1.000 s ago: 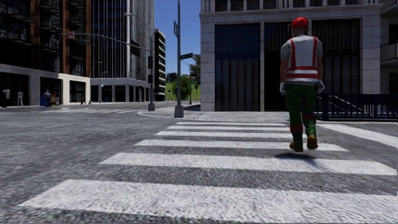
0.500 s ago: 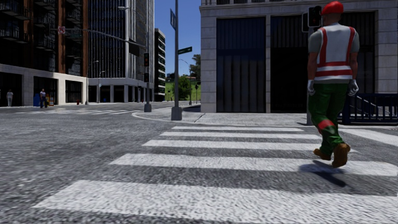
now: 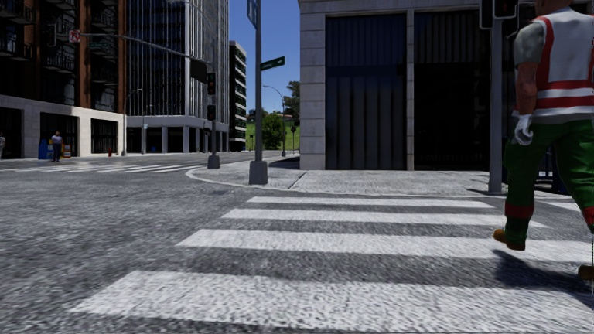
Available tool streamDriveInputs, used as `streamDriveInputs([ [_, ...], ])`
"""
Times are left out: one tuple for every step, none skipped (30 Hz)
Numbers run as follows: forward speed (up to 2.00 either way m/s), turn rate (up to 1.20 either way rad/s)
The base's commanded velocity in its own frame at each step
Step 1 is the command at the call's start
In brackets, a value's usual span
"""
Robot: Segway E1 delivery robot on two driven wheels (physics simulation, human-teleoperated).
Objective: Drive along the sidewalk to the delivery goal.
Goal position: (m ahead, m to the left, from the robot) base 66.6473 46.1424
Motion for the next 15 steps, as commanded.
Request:
streamDriveInputs([
  [2.00, 0.00],
  [2.00, 0.00],
  [2.00, 0.00],
  [2.00, 0.00],
  [2.00, 0.00],
  [2.00, 0.00],
  [2.00, 0.00],
  [2.00, 0.00],
  [2.00, 0.00],
  [2.00, 0.00],
  [2.00, 0.00],
  [2.00, 0.00],
  [2.00, 0.00],
  [2.00, 0.00],
  [2.00, 0.00],
])
